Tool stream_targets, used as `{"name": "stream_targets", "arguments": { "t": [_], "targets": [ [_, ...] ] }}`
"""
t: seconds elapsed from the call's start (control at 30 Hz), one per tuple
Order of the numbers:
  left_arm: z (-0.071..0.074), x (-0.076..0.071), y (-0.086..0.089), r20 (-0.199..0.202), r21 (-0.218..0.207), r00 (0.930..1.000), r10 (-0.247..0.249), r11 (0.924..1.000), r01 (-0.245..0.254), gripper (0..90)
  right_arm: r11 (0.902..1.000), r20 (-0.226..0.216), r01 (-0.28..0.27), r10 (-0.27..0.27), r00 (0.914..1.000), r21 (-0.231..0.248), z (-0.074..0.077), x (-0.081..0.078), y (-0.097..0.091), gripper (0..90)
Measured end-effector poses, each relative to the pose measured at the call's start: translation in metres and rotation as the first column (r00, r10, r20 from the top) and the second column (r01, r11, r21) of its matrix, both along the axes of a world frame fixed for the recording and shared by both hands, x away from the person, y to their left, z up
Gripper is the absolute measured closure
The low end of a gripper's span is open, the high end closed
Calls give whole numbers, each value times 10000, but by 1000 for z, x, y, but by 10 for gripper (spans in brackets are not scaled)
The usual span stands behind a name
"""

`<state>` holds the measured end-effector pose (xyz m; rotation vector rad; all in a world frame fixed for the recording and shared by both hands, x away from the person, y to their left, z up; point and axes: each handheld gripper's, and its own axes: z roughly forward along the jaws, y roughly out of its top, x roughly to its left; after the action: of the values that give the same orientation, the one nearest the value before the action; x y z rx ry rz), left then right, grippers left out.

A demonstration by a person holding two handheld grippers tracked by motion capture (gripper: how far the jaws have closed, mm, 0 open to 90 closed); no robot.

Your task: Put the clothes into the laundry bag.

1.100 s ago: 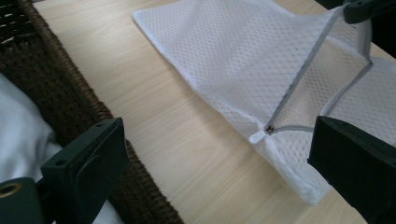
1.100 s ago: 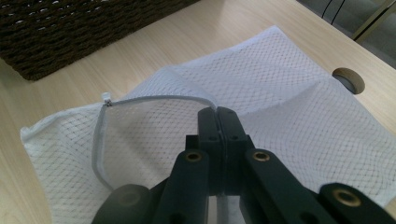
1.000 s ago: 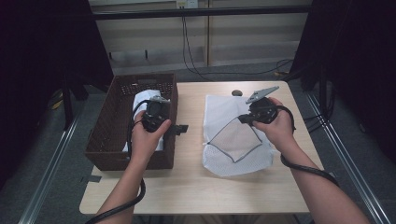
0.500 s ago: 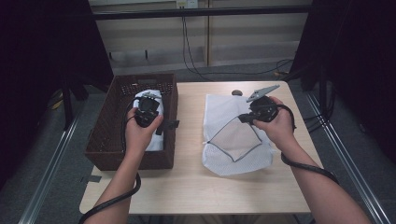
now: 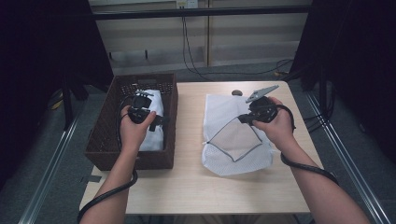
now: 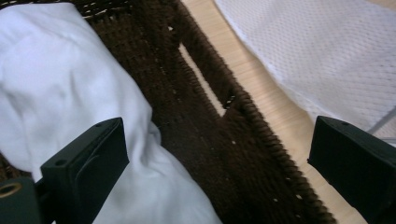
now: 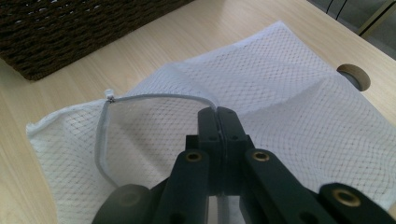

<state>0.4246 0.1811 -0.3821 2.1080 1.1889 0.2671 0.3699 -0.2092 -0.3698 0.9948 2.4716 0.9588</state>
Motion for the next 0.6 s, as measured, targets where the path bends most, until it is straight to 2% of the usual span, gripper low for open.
{"name": "stream_targets", "arguments": {
  "t": [0.03,0.3,0.43,0.6],
  "targets": [
    [0,1,2,12,171,10000,26,9998,-26,42,10000,-11,7,-7,10000,-47,1,0,0,900],
    [-5,11,18,-20,313,9987,508,9982,-507,42,9999,13,43,-43,10000,-108,3,0,0,900],
    [-10,15,21,-163,364,9977,664,9972,-658,43,9999,-42,30,-31,10000,-97,1,0,2,900],
    [-13,20,24,-146,561,9961,875,9947,-865,45,9999,-53,77,-77,10000,-98,1,0,2,900]
  ]
}}
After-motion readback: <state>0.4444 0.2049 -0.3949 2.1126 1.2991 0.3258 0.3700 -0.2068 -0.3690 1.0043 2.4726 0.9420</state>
